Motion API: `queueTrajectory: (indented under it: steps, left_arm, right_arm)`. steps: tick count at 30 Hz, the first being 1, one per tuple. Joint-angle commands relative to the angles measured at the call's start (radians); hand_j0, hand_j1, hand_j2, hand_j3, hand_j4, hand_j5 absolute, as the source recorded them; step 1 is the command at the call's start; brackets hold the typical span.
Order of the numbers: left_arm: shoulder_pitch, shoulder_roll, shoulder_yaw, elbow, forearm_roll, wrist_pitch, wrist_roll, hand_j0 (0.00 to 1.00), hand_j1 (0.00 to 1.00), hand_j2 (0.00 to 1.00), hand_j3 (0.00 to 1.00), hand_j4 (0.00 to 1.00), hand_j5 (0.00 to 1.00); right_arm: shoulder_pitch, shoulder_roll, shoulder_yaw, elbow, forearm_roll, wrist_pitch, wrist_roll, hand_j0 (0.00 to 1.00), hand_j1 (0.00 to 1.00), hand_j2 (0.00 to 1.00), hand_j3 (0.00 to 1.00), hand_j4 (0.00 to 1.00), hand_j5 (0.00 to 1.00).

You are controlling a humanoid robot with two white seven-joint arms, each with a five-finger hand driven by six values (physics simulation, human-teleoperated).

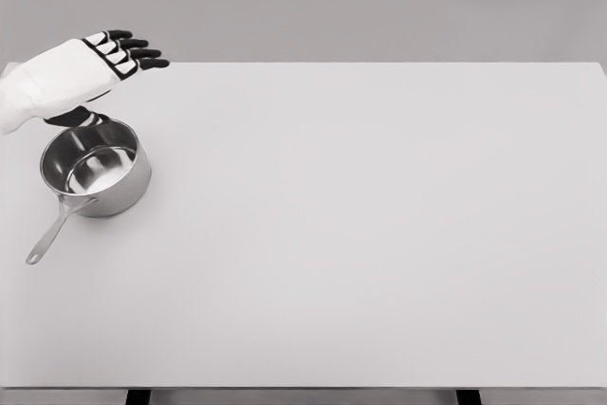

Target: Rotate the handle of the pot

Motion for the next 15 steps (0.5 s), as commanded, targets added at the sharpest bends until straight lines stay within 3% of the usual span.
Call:
queueTrajectory:
  steps: [1,6,9,11,15]
  left_arm:
    - [0.0,-0.001,0.0,-0.002,0.005,0.001,0.001,1.0,1.0,1.0,1.0,1.0,1.0]
    - [0.0,0.002,0.0,-0.011,0.011,0.001,0.004,1.0,1.0,1.0,1.0,1.0,1.0]
    - [0.015,0.012,0.0,-0.143,0.026,0.001,0.007,1.0,1.0,1.0,1.0,1.0,1.0]
    - [0.08,0.011,0.006,-0.168,0.026,0.001,0.007,1.0,1.0,1.0,1.0,1.0,1.0]
    - [0.138,0.006,0.006,-0.194,0.028,0.001,0.024,1.0,1.0,1.0,1.0,1.0,1.0]
  right_arm:
    - [0.0,0.0,0.002,0.002,0.003,0.0,-0.006,1.0,1.0,1.0,1.0,1.0,1.0]
    - [0.002,0.0,-0.01,-0.002,0.003,0.0,-0.003,1.0,1.0,1.0,1.0,1.0,1.0]
    - [0.002,0.0,-0.011,-0.004,0.003,0.0,0.0,1.0,1.0,1.0,1.0,1.0,1.0]
    - [0.002,0.0,-0.01,-0.005,0.003,0.0,0.0,1.0,1.0,1.0,1.0,1.0,1.0]
    - [0.002,0.0,-0.011,-0.005,0.003,0.0,0.0,1.0,1.0,1.0,1.0,1.0,1.0]
